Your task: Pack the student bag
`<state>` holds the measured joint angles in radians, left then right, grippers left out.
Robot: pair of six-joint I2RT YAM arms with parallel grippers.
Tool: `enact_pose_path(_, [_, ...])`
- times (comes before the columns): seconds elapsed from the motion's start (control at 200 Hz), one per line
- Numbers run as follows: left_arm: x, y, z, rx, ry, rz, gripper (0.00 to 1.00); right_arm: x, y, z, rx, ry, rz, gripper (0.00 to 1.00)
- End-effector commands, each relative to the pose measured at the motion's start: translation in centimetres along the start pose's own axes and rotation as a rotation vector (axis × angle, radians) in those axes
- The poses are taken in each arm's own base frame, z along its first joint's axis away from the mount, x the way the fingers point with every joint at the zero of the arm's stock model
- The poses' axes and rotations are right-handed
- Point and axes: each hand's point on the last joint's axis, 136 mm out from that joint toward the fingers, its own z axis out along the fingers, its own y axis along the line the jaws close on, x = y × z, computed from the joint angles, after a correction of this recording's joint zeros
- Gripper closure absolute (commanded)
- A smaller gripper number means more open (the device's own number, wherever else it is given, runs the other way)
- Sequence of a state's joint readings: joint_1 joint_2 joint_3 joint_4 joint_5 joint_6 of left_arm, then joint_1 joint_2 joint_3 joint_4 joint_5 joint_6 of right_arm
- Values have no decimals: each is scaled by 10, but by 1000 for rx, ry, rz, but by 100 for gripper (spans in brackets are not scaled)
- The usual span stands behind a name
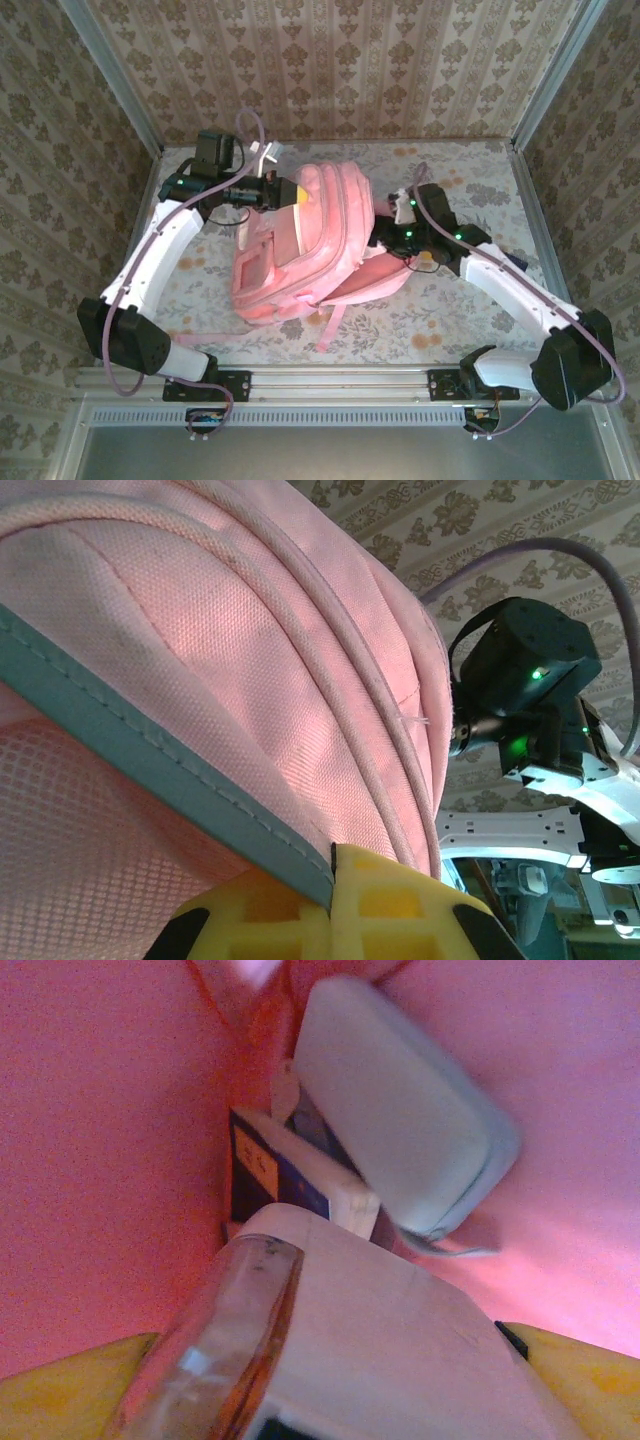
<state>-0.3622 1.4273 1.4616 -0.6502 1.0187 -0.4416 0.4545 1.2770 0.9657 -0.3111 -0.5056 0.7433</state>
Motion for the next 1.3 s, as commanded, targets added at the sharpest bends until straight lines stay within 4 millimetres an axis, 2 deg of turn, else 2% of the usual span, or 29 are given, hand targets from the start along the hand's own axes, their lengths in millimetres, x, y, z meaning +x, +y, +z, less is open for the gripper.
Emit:
enact_pose_path(0.0, [-11, -51, -24, 122, -78, 197, 100, 1, 42, 18, -131, 28, -29, 30])
enact_pose_path(0.06, [-11, -56, -26, 145, -86, 206, 100, 7, 57, 31, -178, 62, -32, 30])
enact_pose_path(0.09, [-13, -59, -28, 158, -93, 215, 100, 12, 57, 45, -184, 94, -19, 30])
enact_pose_path(0.355, [-14, -73, -32, 201, -106, 275, 100, 50, 102, 117, -275, 275, -24, 23])
enact_pose_path(0.555, [-18, -70, -34, 187, -119, 277, 100, 67, 110, 173, -218, 301, 17, 15])
enact_pose_path(0.625, [-19, -66, -35, 168, -129, 271, 100, 69, 111, 181, -207, 299, 32, 2])
enact_pose_path(0.705, [-21, -61, -37, 153, -137, 259, 100, 66, 109, 177, -175, 279, 11, 0])
enact_pose_path(0.885, [-19, -47, -38, 108, -149, 240, 100, 49, 101, 142, -86, 201, -106, 0])
enact_pose_path(1.08, [-22, -30, -46, 41, -189, 209, 100, 47, 67, 115, 67, 178, -157, 0])
enact_pose_path(1.18, [-21, -23, -49, 14, -199, 198, 100, 45, 56, 105, 119, 163, -180, 0])
enact_pose_path(1.295, [-21, -18, -52, -9, -213, 188, 100, 35, 53, 89, 132, 123, -192, 0])
